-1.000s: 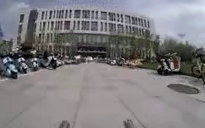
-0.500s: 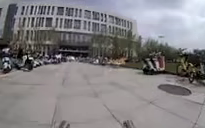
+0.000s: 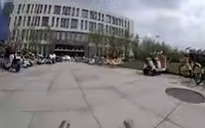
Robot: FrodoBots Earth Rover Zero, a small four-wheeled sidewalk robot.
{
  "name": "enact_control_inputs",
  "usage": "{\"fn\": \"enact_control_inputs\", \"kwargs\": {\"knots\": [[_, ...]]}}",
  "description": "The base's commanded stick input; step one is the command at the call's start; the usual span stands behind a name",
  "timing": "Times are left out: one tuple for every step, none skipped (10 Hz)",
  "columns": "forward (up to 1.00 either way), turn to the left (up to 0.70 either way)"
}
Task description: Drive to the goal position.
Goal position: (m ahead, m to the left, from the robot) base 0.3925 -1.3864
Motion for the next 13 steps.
{"fn": "enact_control_inputs", "kwargs": {"knots": [[1.0,0.0],[1.0,0.0],[1.0,0.0],[1.0,0.0],[1.0,0.0],[1.0,0.0],[1.0,0.0],[1.0,0.0],[1.0,0.0],[0.0,0.0],[0.0,0.0],[0.0,0.0],[0.0,0.0]]}}
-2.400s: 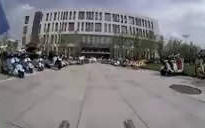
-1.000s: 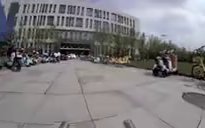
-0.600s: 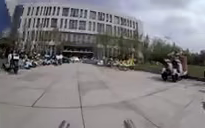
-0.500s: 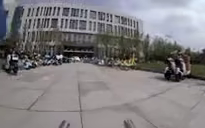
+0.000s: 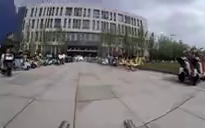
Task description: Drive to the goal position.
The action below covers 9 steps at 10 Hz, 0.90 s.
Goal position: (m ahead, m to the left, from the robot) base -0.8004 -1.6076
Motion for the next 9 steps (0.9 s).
{"fn": "enact_control_inputs", "kwargs": {"knots": [[0.0,0.0],[0.0,0.0],[0.0,0.0],[0.0,0.0],[0.0,0.0],[0.9,0.0],[1.0,0.0],[1.0,0.0],[1.0,0.0]]}}
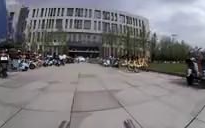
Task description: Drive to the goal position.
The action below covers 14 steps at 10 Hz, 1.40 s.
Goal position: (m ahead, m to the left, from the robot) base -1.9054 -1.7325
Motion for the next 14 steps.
{"fn": "enact_control_inputs", "kwargs": {"knots": [[1.0,0.0],[1.0,0.0],[1.0,0.0],[1.0,0.0],[1.0,0.0],[1.0,0.0],[1.0,0.0],[1.0,0.0],[1.0,0.0],[1.0,0.0],[0.81,0.0],[0.26,0.0],[1.0,0.0],[1.0,0.0]]}}
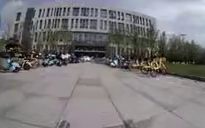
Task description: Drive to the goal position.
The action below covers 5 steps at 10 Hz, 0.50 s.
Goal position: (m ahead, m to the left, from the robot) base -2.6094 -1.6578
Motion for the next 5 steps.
{"fn": "enact_control_inputs", "kwargs": {"knots": [[1.0,0.0],[1.0,0.0],[1.0,0.0],[1.0,0.0],[1.0,0.0]]}}
